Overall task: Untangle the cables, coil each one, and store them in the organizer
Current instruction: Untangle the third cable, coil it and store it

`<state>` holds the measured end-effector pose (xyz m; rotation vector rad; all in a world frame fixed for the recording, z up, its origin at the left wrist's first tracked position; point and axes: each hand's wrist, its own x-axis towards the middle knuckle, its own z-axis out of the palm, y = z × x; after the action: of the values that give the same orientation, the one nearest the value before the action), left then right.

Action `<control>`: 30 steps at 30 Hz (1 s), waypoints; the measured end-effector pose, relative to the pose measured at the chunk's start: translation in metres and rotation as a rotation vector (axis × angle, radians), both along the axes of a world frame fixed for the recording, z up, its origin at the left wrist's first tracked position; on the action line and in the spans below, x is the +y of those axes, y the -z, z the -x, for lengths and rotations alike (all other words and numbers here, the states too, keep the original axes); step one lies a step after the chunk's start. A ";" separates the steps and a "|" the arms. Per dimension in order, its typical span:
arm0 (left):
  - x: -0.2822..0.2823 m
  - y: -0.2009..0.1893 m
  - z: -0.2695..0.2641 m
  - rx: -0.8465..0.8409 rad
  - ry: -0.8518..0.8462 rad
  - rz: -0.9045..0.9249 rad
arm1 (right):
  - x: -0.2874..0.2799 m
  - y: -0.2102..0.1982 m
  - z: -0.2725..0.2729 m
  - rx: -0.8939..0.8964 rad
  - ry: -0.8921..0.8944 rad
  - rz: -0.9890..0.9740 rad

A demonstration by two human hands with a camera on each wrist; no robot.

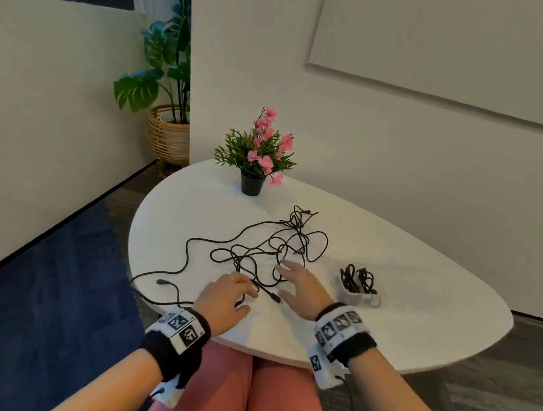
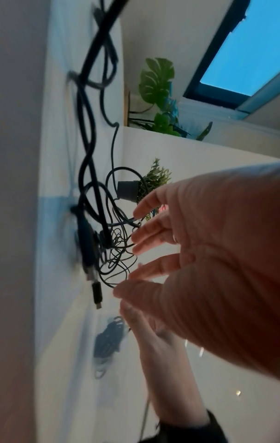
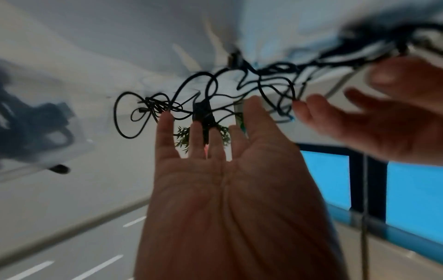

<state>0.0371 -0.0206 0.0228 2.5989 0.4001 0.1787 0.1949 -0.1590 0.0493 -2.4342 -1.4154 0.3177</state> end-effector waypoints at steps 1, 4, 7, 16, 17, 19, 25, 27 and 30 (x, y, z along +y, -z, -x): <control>0.003 0.001 0.002 0.042 0.009 -0.058 | 0.009 0.005 0.000 -0.064 -0.002 0.105; 0.012 0.004 0.007 0.244 0.061 -0.143 | 0.031 0.007 -0.007 -0.174 -0.006 0.343; 0.028 0.009 0.004 0.320 0.100 -0.095 | 0.036 0.007 -0.015 -0.096 -0.045 0.492; 0.067 0.015 -0.026 0.322 0.112 -0.107 | -0.027 -0.014 -0.035 -0.273 0.388 0.082; 0.068 0.015 -0.030 0.324 0.115 -0.103 | -0.038 -0.017 -0.042 -0.237 0.503 0.114; 0.068 0.015 -0.039 0.312 0.112 -0.101 | -0.056 -0.018 -0.055 -0.135 0.608 0.187; 0.055 0.002 -0.067 0.089 0.067 -0.008 | -0.070 -0.007 -0.082 -0.052 0.662 0.072; 0.046 -0.008 -0.075 -0.036 0.075 0.035 | -0.068 -0.010 -0.093 -0.012 0.722 0.008; 0.031 -0.022 -0.079 -0.184 0.078 0.086 | -0.063 -0.019 -0.095 -0.054 0.707 -0.031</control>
<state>0.1164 0.0107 0.0449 2.4824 0.2345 0.3627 0.2899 -0.2215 0.0686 -2.7305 -0.4938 0.0589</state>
